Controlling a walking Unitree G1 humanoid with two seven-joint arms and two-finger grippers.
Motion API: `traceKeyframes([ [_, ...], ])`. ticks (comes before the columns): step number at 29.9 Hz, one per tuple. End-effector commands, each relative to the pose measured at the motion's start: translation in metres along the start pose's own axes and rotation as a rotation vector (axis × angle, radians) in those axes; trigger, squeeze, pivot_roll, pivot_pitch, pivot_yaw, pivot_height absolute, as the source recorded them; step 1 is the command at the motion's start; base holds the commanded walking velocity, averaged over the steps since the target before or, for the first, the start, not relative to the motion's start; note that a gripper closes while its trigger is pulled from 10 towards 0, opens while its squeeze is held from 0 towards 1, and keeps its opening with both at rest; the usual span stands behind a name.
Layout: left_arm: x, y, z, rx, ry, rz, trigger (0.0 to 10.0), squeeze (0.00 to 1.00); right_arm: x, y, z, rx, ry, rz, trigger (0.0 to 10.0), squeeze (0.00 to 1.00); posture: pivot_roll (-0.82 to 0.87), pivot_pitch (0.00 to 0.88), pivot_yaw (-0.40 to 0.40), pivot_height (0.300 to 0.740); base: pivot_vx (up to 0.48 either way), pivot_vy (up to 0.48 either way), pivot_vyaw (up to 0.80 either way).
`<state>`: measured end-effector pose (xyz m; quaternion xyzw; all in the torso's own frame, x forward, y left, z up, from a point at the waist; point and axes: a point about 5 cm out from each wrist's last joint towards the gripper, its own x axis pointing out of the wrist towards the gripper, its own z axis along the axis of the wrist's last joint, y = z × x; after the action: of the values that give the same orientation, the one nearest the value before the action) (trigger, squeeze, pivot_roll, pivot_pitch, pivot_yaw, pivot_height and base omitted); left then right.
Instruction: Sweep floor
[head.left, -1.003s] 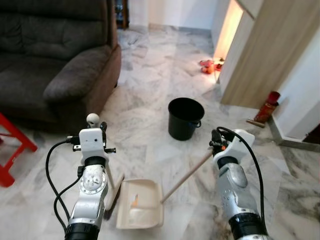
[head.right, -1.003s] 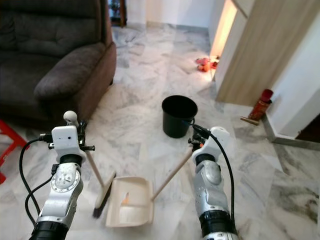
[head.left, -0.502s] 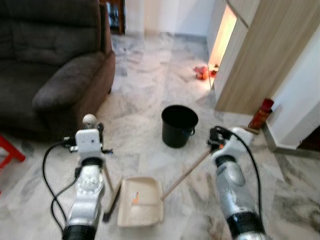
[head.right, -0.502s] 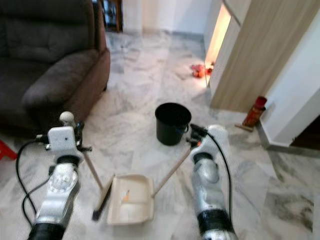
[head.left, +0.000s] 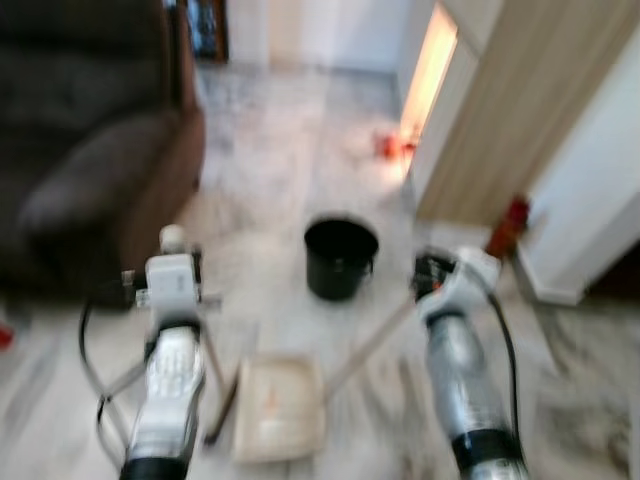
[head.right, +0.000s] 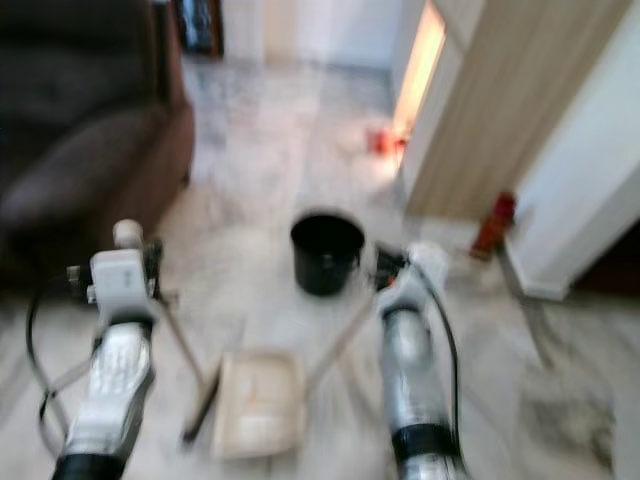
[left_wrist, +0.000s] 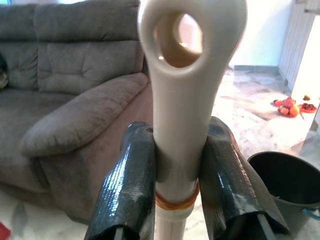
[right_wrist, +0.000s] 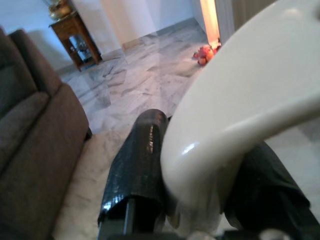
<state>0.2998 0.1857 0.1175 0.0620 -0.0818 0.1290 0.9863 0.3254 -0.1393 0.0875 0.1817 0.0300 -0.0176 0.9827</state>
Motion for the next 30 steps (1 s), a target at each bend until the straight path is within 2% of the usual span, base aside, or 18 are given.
traceKeyframes([
  [1,0.0028,-0.0095,0.0109,-0.027,-0.044,-0.02,10.0,0.0,0.0016,-0.0055,0.0103,0.008,-0.041,-0.016,10.0,0.0,0.08,0.0,-0.059,0.74,0.356,0.0,0.0],
  [7,0.003,-0.0091,0.0112,-0.027,-0.045,-0.019,10.0,0.0,0.0019,-0.0041,0.009,0.015,-0.032,-0.013,10.0,0.0,0.08,0.0,-0.059,0.74,0.356,0.0,0.0],
  [13,0.0032,-0.0095,0.0114,-0.028,-0.044,-0.019,10.0,0.0,0.0022,-0.003,0.0082,0.012,-0.028,-0.011,10.0,0.0,0.08,0.0,-0.06,0.74,0.356,0.0,-0.48],
  [30,0.0022,-0.0102,0.011,-0.031,-0.045,-0.016,10.0,0.0,0.0021,-0.0029,0.009,0.009,-0.033,-0.006,10.0,0.0,0.08,0.0,-0.066,0.74,0.355,0.0,0.0],
])
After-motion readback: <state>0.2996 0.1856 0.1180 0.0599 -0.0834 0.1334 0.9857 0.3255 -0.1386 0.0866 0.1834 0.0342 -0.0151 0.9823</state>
